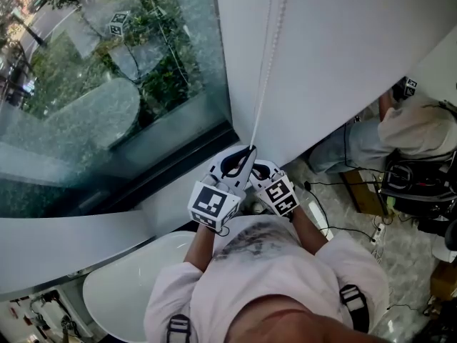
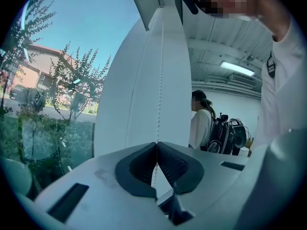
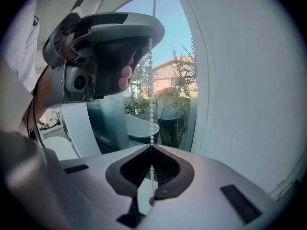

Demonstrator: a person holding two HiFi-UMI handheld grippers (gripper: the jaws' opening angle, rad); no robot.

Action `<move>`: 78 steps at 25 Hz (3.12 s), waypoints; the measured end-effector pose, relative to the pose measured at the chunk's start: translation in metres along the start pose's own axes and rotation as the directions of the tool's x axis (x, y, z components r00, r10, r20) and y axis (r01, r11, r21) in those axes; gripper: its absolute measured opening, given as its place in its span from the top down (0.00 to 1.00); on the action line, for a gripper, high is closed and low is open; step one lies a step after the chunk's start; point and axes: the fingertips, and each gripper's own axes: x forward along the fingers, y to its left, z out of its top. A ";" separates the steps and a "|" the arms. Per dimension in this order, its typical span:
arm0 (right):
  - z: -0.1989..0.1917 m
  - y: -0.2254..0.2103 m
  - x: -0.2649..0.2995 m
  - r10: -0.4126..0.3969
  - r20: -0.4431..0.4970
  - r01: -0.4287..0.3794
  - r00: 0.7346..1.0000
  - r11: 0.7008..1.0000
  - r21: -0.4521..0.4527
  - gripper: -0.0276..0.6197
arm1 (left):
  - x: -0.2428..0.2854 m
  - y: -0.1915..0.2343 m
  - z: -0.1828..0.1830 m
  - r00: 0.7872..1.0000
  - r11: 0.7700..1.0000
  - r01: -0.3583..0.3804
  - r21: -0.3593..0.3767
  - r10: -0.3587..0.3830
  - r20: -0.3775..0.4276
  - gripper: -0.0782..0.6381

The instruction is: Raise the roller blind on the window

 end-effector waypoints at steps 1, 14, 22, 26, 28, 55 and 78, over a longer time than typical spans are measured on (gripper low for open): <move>-0.003 0.000 0.000 0.000 -0.007 0.000 1.000 1.000 0.001 0.86 | 0.000 0.000 -0.003 1.000 1.000 0.001 -0.001 -0.001 -0.003 0.88; 0.009 0.013 -0.015 0.014 0.074 -0.012 0.997 0.999 -0.039 0.86 | -0.009 0.008 -0.008 1.000 1.000 -0.007 -0.015 0.008 0.024 0.88; 0.059 0.007 -0.052 -0.012 0.171 0.020 0.985 0.999 -0.042 0.85 | -0.010 0.013 -0.008 0.999 1.000 -0.026 -0.008 0.026 0.026 0.88; 0.102 0.002 -0.079 -0.036 0.263 0.047 0.964 0.998 -0.034 0.72 | -0.012 0.013 -0.008 0.999 0.999 -0.032 -0.006 0.032 0.024 0.88; 0.123 -0.002 -0.091 -0.043 0.310 0.057 0.950 0.998 -0.034 0.71 | -0.012 0.014 -0.008 0.999 0.999 -0.033 -0.005 0.033 0.025 0.88; 0.270 -0.008 -0.129 0.045 0.504 -0.008 0.863 0.997 -0.075 0.72 | -0.011 0.017 -0.003 0.998 0.999 -0.039 -0.010 0.039 0.050 0.88; 0.317 -0.011 -0.140 0.043 0.564 -0.031 0.825 0.999 -0.030 0.86 | -0.012 0.013 -0.014 0.999 0.999 -0.032 0.011 0.031 0.031 0.88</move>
